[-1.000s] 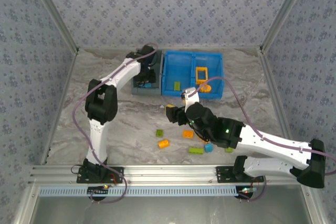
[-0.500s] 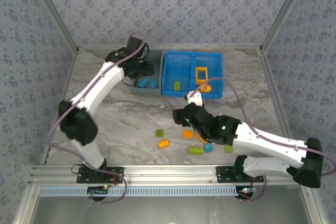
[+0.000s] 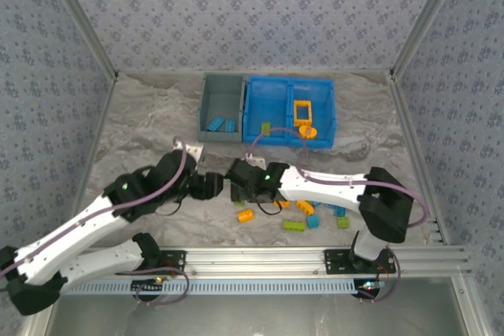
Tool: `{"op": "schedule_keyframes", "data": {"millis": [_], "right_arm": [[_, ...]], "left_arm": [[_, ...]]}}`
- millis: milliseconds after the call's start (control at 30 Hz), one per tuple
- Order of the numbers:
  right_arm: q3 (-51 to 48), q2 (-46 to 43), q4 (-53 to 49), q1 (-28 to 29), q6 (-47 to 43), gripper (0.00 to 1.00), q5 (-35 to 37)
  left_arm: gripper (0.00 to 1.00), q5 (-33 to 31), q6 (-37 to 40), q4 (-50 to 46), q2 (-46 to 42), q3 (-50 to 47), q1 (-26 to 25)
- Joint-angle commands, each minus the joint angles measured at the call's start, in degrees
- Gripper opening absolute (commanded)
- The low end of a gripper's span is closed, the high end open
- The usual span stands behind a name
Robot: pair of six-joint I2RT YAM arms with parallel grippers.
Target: Sort the legos into containers by color
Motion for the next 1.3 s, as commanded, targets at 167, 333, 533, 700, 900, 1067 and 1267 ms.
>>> {"op": "schedule_keyframes", "data": {"millis": [167,333,533,700,900,1067,1267], "right_arm": [[8.4,10.21,-4.17,-1.56,5.25,0.75,-8.44],[9.63,13.27,-5.02,-2.26,5.96,0.66,-8.83],[10.27,15.09,-5.02,-2.65,6.41,0.55,-8.96],[9.51,15.09,-3.13,-2.91,6.75,0.36,-8.98],[9.96,13.38,-4.67,-2.97,4.54,0.2,-5.4],[10.25,5.12,-11.31,-5.01,-0.15,0.21,5.27],[14.65,2.92,-10.82,-15.03,-13.4,0.22,8.12]], "left_arm": [[0.71,-1.47,-6.33,-1.77,-12.75,-6.92,-2.5],[0.71,-2.63,-6.21,-3.25,-14.88,-6.93,-2.52],[0.71,-2.68,-6.34,-3.05,-14.62,-7.18,-2.52],[0.71,-2.59,-6.3,-2.36,-14.36,-7.02,-2.52],[0.71,-0.44,-6.43,-1.0,-14.16,-8.0,-2.5],[0.71,2.54,-5.54,2.34,-11.91,-7.77,-2.51],[0.71,3.64,-3.97,9.87,-4.98,-5.98,-2.7]]}}
